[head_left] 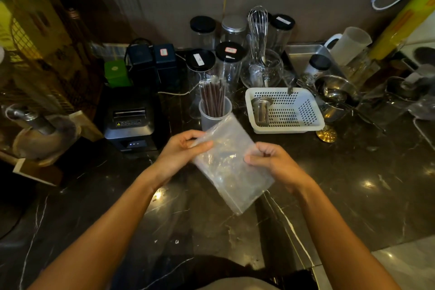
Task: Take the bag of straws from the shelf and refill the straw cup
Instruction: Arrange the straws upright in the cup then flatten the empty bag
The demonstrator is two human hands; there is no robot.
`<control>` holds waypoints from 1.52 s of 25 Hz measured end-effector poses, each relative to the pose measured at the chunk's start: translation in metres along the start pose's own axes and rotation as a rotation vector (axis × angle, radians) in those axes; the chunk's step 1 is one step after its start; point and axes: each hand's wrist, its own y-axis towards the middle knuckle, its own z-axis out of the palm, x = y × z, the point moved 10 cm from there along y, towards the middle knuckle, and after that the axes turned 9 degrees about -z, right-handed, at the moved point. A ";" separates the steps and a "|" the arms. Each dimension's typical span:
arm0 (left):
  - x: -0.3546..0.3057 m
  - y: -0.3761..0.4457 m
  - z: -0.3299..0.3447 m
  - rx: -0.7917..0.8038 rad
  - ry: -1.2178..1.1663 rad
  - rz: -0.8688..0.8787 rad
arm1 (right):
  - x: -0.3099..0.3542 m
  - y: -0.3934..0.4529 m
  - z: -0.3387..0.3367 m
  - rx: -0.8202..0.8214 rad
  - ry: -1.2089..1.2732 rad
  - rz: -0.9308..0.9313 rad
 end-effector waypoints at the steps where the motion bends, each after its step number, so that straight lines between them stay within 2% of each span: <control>1: 0.003 -0.002 -0.001 -0.003 -0.033 -0.002 | 0.000 -0.001 -0.002 -0.031 0.077 -0.009; 4: 0.022 -0.001 0.017 0.068 -0.040 -0.071 | 0.000 0.001 0.003 -0.087 0.271 -0.016; 6: 0.026 0.002 0.022 0.026 -0.014 -0.069 | -0.002 0.001 0.007 -0.100 0.315 0.000; 9: 0.027 0.005 0.011 -0.062 0.040 -0.056 | -0.010 0.000 0.004 -0.119 0.247 0.059; 13: 0.021 0.007 0.009 0.026 0.088 -0.073 | -0.019 -0.002 0.002 -0.079 0.182 0.088; 19: 0.035 0.003 0.020 0.125 -0.023 -0.171 | -0.022 -0.005 0.006 -0.107 0.279 0.103; 23: 0.036 0.003 0.019 0.128 -0.091 -0.181 | -0.020 -0.006 0.011 -0.104 0.314 0.099; 27: 0.034 0.003 0.019 0.119 -0.146 -0.186 | -0.022 -0.003 0.010 -0.163 0.465 0.115; 30: 0.034 0.001 0.020 0.145 -0.255 -0.194 | -0.021 -0.001 0.015 -0.131 0.552 0.116; 32: 0.035 0.000 0.017 0.161 -0.288 -0.192 | -0.017 -0.001 0.017 -0.111 0.524 0.093; 38: 0.039 0.001 0.013 0.161 -0.049 -0.151 | -0.014 -0.003 0.018 -0.073 0.490 0.066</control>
